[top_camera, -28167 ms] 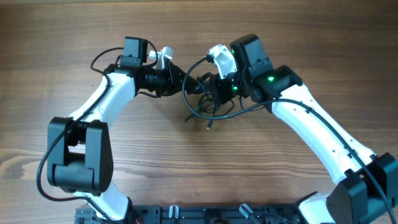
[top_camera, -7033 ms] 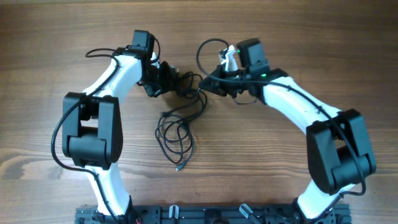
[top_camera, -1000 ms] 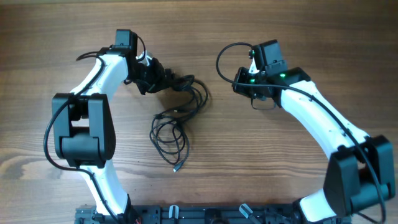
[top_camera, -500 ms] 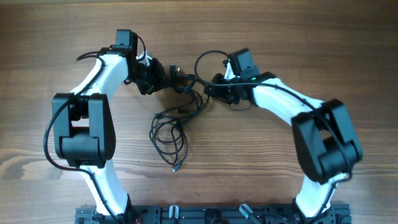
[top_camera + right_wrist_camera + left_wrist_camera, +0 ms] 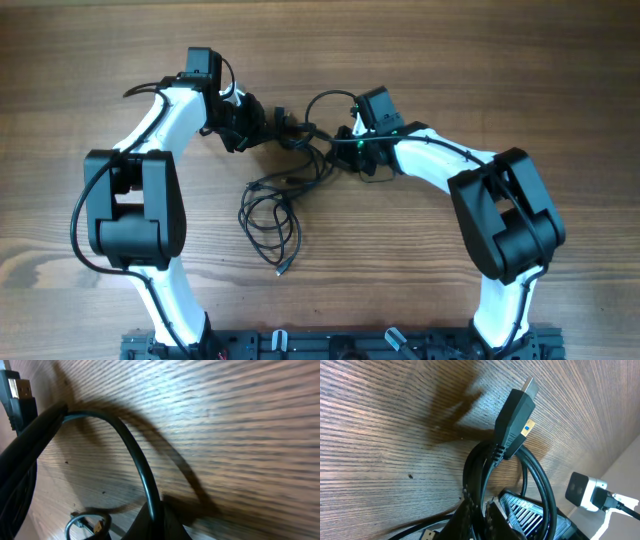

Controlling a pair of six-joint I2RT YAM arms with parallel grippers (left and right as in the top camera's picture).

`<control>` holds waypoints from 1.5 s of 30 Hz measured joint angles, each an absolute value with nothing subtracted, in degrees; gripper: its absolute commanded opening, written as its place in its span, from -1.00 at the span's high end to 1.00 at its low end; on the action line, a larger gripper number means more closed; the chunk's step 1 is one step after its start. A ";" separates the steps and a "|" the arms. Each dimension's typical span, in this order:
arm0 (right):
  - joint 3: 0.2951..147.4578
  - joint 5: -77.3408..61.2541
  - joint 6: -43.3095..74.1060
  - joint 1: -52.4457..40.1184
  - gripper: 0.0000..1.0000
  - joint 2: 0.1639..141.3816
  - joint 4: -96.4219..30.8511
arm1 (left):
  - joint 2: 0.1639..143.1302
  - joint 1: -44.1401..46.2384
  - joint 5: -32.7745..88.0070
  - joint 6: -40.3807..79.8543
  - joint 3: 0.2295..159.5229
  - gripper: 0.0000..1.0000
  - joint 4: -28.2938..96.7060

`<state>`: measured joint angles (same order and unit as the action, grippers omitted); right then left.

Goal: Untangle cables
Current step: 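Pull the right gripper rightward, stretching a cable out from the bundle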

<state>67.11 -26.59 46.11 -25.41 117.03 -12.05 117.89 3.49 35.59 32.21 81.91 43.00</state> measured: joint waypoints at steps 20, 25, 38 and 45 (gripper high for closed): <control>67.11 -26.55 43.22 -24.40 0.91 116.62 -13.58 | 117.89 3.51 40.27 32.25 81.91 0.63 42.98; 67.11 -26.55 43.22 -24.38 0.91 116.62 -13.58 | 117.89 3.68 40.21 32.23 81.91 0.63 42.78; 67.11 -26.55 43.22 -24.38 0.91 116.62 -13.61 | 117.89 6.11 37.50 33.93 81.91 0.92 42.41; 67.09 -26.39 40.38 -23.40 0.91 114.52 -17.67 | 117.89 3.97 37.58 33.93 81.91 0.92 43.62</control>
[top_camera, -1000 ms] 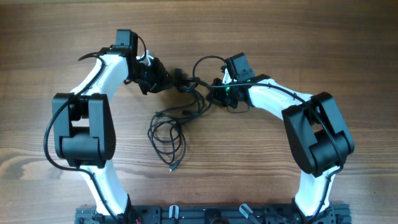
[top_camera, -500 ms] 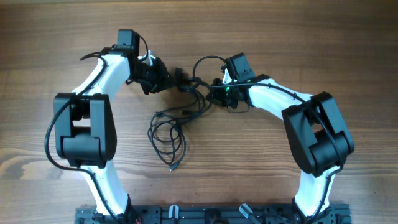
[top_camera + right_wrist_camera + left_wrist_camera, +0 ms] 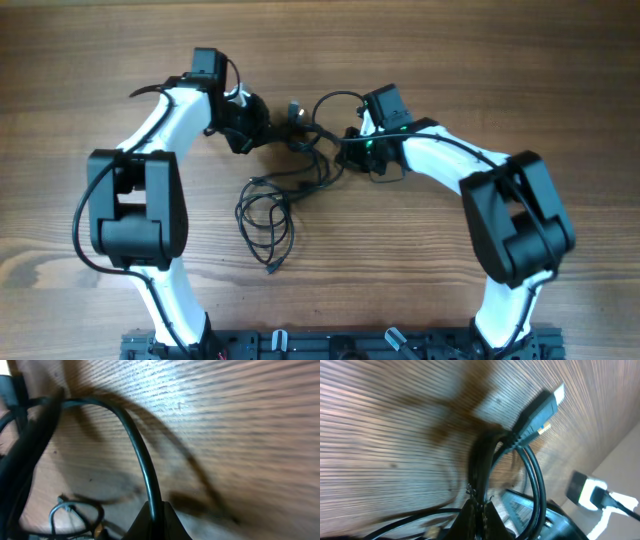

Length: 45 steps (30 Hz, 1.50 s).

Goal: Untangle cables
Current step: 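Pull the right gripper rightward, stretching a cable out from the bundle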

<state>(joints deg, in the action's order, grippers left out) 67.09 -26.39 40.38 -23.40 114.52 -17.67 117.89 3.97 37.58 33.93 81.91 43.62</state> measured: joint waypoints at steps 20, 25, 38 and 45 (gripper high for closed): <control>67.09 -13.96 33.50 -19.99 0.91 89.14 -32.21 | 117.89 -1.37 37.12 33.71 81.91 0.92 45.43; 67.09 -7.16 33.04 -19.99 0.91 86.72 -36.34 | 117.89 -1.41 37.12 33.71 81.91 0.92 45.47; 67.09 7.94 32.88 -19.97 0.91 84.84 -42.72 | 117.89 -1.76 35.86 33.71 81.91 0.92 45.71; 67.09 12.51 32.88 -18.57 0.91 84.84 -46.15 | 117.89 -2.70 35.88 33.71 81.91 0.92 46.06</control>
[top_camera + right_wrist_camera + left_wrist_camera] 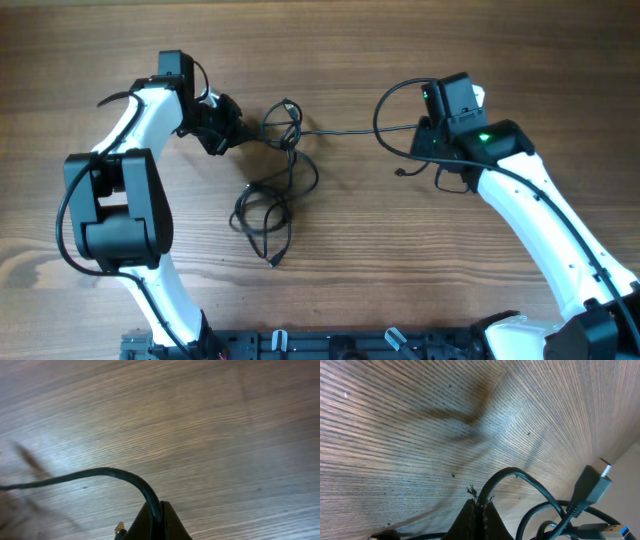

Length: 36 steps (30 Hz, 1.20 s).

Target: Untangle cables

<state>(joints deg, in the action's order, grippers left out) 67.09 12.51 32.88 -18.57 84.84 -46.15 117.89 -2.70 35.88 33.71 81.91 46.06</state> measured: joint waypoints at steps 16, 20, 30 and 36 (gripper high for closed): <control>67.09 14.02 33.32 -17.02 0.91 84.84 -46.33 | 117.86 -3.07 34.35 33.71 81.91 0.92 46.04; 67.09 14.04 33.32 -17.02 0.91 84.84 -46.22 | 117.89 -3.07 34.33 33.71 81.91 0.92 46.04; 67.09 11.00 33.34 -16.69 0.91 84.82 -43.24 | 117.89 -3.18 33.65 33.74 81.91 0.92 46.04; 67.09 8.54 33.36 -16.58 0.91 84.82 -42.24 | 117.89 -3.55 32.86 33.74 81.91 0.92 46.04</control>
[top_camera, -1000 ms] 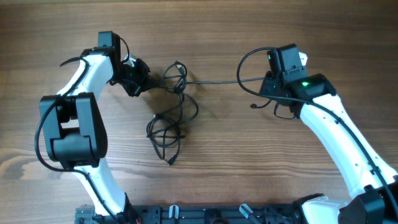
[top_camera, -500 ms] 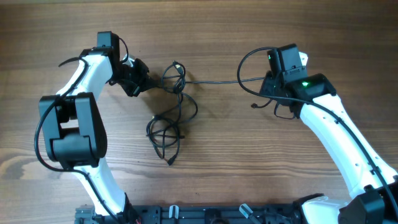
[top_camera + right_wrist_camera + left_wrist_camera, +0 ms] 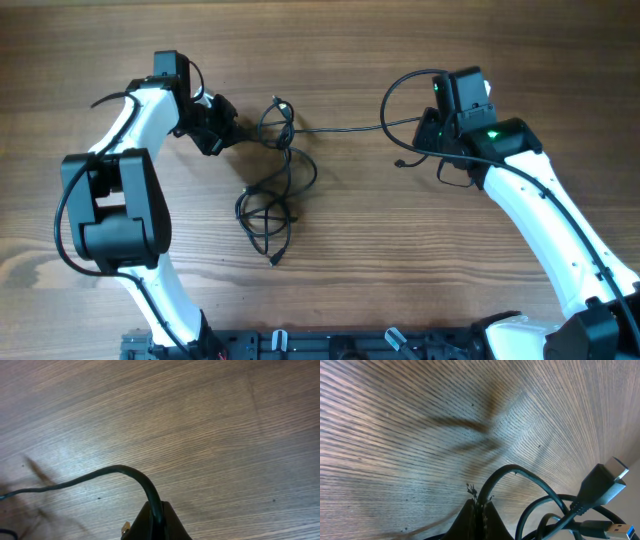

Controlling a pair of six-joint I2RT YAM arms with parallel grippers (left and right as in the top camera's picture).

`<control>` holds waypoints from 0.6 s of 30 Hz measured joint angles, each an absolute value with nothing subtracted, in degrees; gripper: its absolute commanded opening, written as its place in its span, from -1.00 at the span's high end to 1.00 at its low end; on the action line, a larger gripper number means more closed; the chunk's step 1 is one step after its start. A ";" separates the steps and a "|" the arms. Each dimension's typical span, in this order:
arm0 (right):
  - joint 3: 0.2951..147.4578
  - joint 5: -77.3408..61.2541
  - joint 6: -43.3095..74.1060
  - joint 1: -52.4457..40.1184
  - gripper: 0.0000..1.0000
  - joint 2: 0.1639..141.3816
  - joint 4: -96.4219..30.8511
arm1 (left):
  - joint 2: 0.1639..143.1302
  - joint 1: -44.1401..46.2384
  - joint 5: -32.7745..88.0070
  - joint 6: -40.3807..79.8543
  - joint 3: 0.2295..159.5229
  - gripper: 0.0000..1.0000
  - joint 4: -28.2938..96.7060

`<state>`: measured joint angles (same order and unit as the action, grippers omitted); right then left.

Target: Untangle cables

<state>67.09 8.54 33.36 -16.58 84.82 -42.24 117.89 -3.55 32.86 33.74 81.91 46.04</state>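
Note:
A tangle of black cables [image 3: 277,165] lies left of the table's middle, with plugs showing in the left wrist view [image 3: 600,482]. My left gripper [image 3: 222,133] is shut on a cable loop [image 3: 512,475] at the tangle's upper left. One thin cable [image 3: 340,128] runs taut from the tangle to the right, loops up and ends in my right gripper [image 3: 432,140], which is shut on it [image 3: 145,485]. Its small plug [image 3: 400,163] hangs just below.
The wooden table [image 3: 350,260] carries nothing else. A loose cable end [image 3: 276,262] lies toward the front below the tangle. A black rail [image 3: 330,345] runs along the near edge between the arm bases.
My right gripper has shifted slightly up with its cable. The tangle and my left gripper stand almost where they were.
Both grippers were shut on cables close together at the tangle's top. Then they still stood close, a little shifted. By the last moment my right gripper was far to the right and the left further left, one thin cable drawn out between; that holds now.

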 measured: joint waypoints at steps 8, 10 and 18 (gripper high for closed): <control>67.09 7.88 33.36 -16.53 0.91 84.84 -41.93 | 117.86 -3.55 32.82 33.74 81.91 0.92 46.04; 67.09 7.88 33.36 -16.53 0.92 84.82 -41.93 | 117.89 -3.55 32.82 33.74 81.91 0.92 46.04; 67.09 7.88 33.43 -16.53 0.89 84.84 -41.93 | 117.89 -3.55 32.82 33.71 81.91 0.92 46.04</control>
